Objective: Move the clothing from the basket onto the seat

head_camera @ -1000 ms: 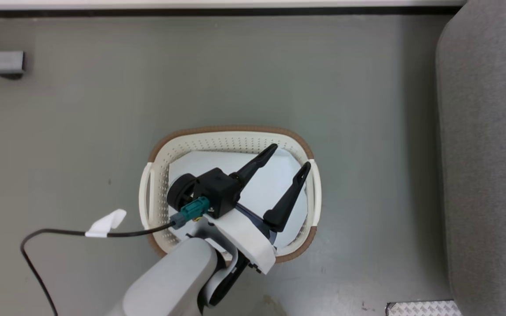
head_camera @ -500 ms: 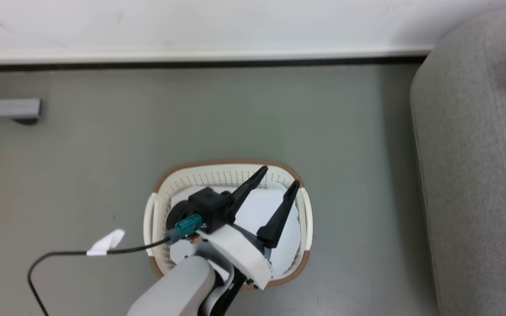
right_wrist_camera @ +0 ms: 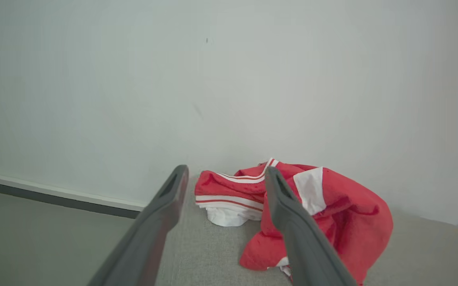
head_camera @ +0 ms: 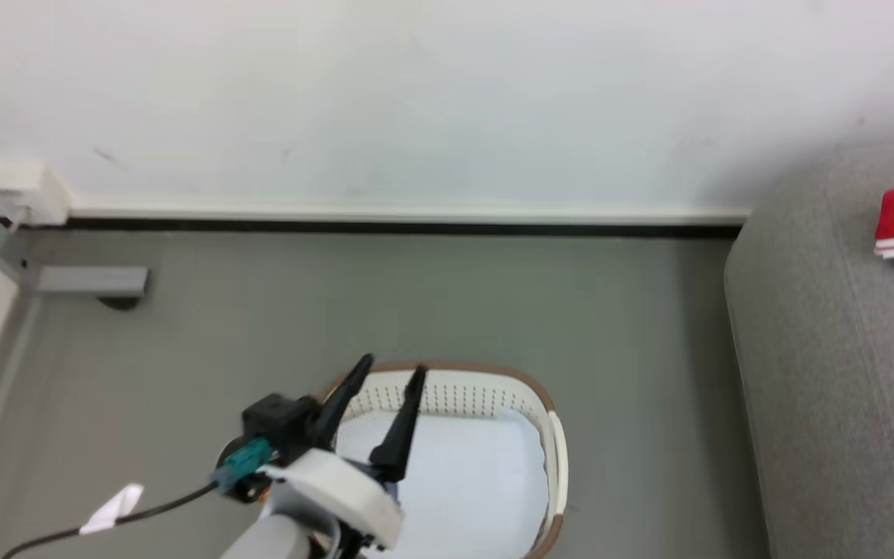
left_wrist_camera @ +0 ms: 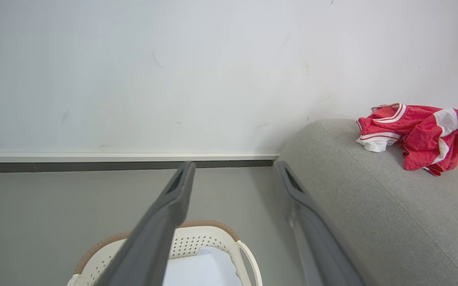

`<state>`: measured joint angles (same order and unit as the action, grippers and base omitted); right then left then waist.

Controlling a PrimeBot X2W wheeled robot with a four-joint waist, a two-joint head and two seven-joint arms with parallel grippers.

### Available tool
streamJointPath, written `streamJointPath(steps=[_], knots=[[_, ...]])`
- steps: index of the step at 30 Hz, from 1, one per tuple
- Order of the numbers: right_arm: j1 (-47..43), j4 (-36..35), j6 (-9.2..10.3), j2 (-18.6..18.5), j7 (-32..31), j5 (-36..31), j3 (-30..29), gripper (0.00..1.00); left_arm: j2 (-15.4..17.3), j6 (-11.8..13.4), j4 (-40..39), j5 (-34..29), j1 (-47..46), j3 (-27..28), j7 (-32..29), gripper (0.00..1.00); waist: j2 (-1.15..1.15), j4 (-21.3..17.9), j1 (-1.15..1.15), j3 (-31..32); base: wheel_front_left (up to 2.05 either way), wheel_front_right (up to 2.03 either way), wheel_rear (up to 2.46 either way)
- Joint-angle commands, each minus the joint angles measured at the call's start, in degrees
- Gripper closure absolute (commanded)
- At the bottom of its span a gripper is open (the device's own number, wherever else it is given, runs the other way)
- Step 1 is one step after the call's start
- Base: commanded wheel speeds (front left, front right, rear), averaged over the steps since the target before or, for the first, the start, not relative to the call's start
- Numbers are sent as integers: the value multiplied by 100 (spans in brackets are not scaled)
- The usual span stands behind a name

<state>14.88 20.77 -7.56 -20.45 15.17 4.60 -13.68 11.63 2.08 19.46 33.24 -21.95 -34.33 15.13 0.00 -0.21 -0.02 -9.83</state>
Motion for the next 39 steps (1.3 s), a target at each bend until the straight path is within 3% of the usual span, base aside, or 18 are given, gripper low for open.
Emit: streamJointPath(steps=[1,11,21,33,39], knots=[[-169,-87,15,57,-5,-60,34,0,51,20,-18,-77,129,82,0,0,0,81,2,205,0,0,0],[-1181,-831,15,713,-4,-18,373,0,97,33,64,-585,981,1030,1,0,0,261,2,835,0,0,0],[-1979,-1159,15,1428,-5,-218,545,0,-101,-107,-214,-1180,1873,2171,2,0,0,320,2,1263,0,0,0],[-2284,-1216,15,1702,-4,-303,627,0,-488,-610,-373,-1890,2254,2893,2,0,0,189,2,1381,0,0,0],[-2298,-1162,15,1733,-4,-268,630,0,-593,-718,-305,-2046,2202,3055,2,0,0,142,2,1359,0,0,0]])
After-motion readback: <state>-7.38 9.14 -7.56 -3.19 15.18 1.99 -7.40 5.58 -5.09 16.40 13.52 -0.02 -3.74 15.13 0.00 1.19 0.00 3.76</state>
